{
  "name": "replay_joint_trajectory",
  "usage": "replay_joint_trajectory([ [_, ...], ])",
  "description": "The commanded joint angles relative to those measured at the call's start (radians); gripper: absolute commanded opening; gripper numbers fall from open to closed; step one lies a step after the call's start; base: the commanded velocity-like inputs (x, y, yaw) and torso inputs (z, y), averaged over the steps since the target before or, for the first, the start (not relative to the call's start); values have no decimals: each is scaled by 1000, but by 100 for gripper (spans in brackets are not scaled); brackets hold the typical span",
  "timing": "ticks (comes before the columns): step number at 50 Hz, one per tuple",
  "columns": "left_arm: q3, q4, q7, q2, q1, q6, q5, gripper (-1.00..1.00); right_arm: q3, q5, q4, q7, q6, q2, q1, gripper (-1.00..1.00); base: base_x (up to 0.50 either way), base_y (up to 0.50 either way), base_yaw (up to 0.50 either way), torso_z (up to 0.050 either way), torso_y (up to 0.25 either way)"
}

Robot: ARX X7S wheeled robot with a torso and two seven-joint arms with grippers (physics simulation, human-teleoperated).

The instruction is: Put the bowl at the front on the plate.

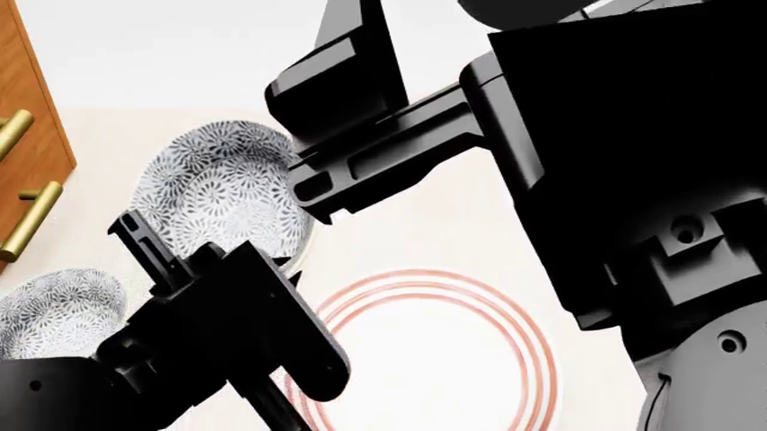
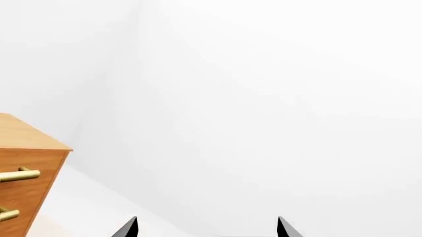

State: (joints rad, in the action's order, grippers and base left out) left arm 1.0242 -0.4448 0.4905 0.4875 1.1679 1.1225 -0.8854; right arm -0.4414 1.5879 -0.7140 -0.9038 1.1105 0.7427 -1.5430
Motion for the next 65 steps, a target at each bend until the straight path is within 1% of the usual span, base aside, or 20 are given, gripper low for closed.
replay_joint_trajectory([
  [1, -7, 134, -65, -45, 48, 10, 3, -100, -8, -14, -11, 8, -1, 8, 12, 100, 0, 0, 0, 0, 0],
  [8, 12, 205, -124, -62, 79, -4, 16, -100, -14, -37, -5, 25, -8, -1, 21, 100, 0, 0, 0, 0, 1],
  [20, 72, 236, -180, -93, 105, -44, 63, -100, -16, -21, -3, 15, -8, 4, 6, 100, 0, 0, 0, 0, 0],
  [27, 121, 266, -183, -107, 85, -73, 109, -100, -17, -21, 0, 17, -9, 3, -2, 100, 0, 0, 0, 0, 1],
  [31, 143, 295, -187, -123, 84, -82, 130, -100, -21, -22, 4, 20, -7, 1, -11, 100, 0, 0, 0, 0, 0],
  [33, 137, 298, -187, -130, 80, -81, 122, -100, -22, -18, 5, 20, -7, -1, -15, 100, 0, 0, 0, 0, 0],
  [37, 166, 333, -194, -149, 77, -97, 150, -100, -24, -8, 5, 13, -5, 0, -25, 100, 0, 0, 0, 0, 0],
  [50, 173, 347, -204, -179, 87, -94, 145, -100, -26, 10, 6, 6, -4, 4, -44, 100, 0, 0, 0, 0, 1],
  [65, 210, 406, -236, -223, 85, -131, 172, -100, -36, 34, 5, -13, 0, 4, -64, 100, 0, 0, 0, 0, 0],
])
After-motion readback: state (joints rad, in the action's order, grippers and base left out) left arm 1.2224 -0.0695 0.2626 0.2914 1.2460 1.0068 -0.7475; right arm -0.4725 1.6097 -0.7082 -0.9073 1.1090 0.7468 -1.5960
